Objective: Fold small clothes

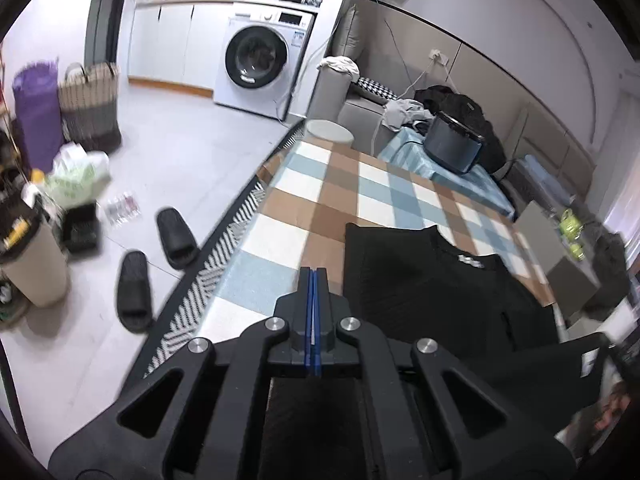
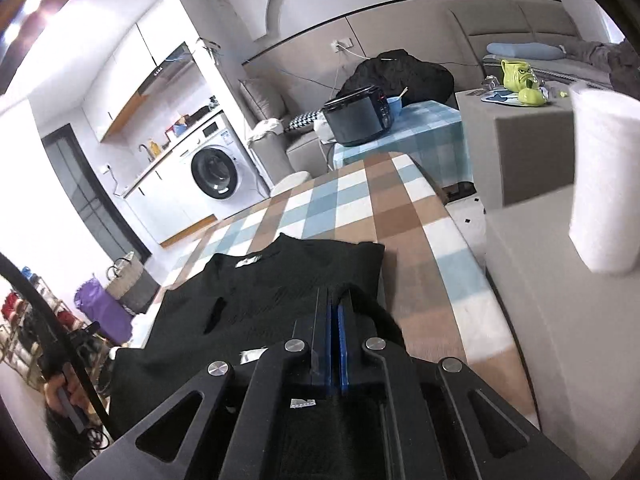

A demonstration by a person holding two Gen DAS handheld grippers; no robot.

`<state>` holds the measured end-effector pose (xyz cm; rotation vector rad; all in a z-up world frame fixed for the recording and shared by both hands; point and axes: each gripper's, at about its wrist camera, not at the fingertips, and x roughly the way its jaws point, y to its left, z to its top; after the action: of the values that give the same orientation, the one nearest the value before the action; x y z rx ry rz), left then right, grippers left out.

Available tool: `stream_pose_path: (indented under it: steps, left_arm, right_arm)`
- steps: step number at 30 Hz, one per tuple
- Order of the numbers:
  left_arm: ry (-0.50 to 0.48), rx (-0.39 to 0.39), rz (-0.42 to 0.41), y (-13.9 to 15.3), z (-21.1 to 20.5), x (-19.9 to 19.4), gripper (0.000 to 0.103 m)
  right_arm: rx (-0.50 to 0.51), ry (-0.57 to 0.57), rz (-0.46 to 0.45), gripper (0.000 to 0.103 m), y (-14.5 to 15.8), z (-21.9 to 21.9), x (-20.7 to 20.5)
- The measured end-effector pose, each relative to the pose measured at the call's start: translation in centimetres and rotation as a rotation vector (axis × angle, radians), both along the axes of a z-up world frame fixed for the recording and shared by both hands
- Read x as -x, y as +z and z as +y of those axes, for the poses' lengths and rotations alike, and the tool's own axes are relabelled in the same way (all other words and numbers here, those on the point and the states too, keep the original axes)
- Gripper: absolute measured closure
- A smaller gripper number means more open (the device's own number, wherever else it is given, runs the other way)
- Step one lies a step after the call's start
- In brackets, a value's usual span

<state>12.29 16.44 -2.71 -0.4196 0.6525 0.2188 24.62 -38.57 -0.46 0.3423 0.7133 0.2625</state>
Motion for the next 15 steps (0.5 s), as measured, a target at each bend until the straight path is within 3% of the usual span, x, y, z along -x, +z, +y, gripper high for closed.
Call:
stream_pose_path:
  steps: [3, 5, 10, 15]
  left_arm:
    - [-0.001, 0.007, 0.033, -0.6, 0.2, 0.8, 0.103]
    - [-0.012, 0.028, 0.066, -1.6, 0.1, 1.6, 0.081]
    - [-0.047, 0.110, 0.132, -4.2, -0.4, 4.3, 0.055]
    - [-0.060, 0.132, 0.238, -7.4, -1.5, 4.4, 0.055]
  right_arm:
    - [0.023, 0.014, 0.040, 0.100, -0.8, 0.7, -0.6]
    - [0.013, 0.014, 0.062, 0.100, -1.5, 0.4, -0.5]
    - [-0.025, -0.012, 0.116, 0.100, -2.9, -0.7, 0.3]
    - [-0.029, -0.008, 0.129, 0.100, -3.5, -0.7, 0.8]
